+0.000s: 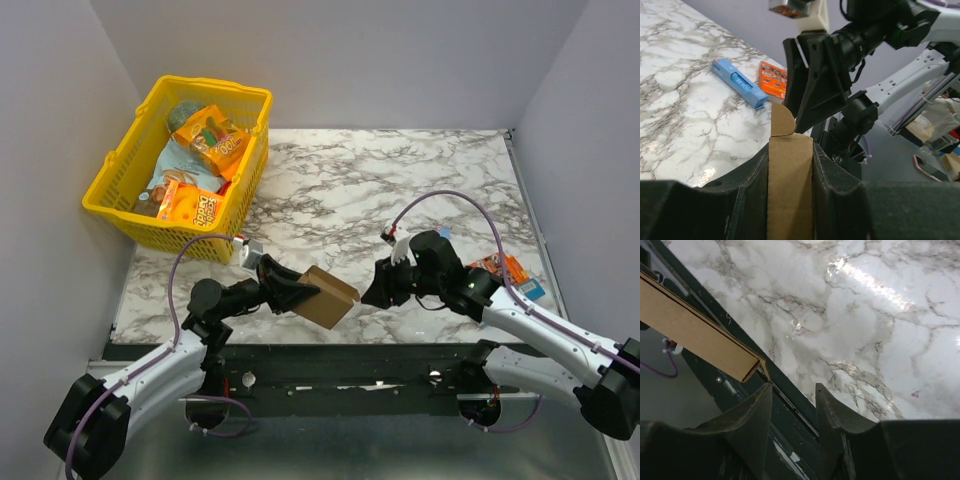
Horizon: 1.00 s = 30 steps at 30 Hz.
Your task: Fold the paper box
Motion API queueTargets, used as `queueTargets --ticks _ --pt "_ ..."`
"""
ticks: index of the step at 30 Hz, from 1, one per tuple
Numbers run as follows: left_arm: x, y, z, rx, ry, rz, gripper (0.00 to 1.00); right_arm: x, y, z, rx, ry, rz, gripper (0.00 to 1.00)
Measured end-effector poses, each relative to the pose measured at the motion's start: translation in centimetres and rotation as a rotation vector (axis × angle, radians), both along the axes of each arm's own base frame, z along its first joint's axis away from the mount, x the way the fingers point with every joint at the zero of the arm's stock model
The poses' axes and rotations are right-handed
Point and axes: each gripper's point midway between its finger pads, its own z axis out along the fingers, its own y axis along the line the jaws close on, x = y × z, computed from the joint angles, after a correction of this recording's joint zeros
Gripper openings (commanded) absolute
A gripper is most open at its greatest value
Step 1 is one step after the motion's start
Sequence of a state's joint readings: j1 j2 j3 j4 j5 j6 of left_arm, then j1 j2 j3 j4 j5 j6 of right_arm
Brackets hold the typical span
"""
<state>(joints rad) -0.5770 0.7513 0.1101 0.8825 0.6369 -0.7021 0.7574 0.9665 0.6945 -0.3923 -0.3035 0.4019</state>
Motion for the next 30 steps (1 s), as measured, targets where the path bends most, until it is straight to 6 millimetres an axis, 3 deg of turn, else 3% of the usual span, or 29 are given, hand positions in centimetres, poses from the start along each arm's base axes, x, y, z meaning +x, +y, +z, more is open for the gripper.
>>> queueTargets --ticks 4,20,30 --pt "-0.7 -0.1 0.8 -0.026 -0.014 -0.038 0.08 -0.9 0.6 -0.7 0.035 0.017 0.053 0.46" --pt "-0.8 0.0 1.0 -0.033 -0.015 -0.047 0.08 -1.5 2.0 2.0 0.149 -0.034 0.140 0.44" --pt "-1.0 0.0 1.3 -0.037 -0.024 -0.050 0.08 -1.4 2.3 1.6 0.139 -0.013 0.143 0.34"
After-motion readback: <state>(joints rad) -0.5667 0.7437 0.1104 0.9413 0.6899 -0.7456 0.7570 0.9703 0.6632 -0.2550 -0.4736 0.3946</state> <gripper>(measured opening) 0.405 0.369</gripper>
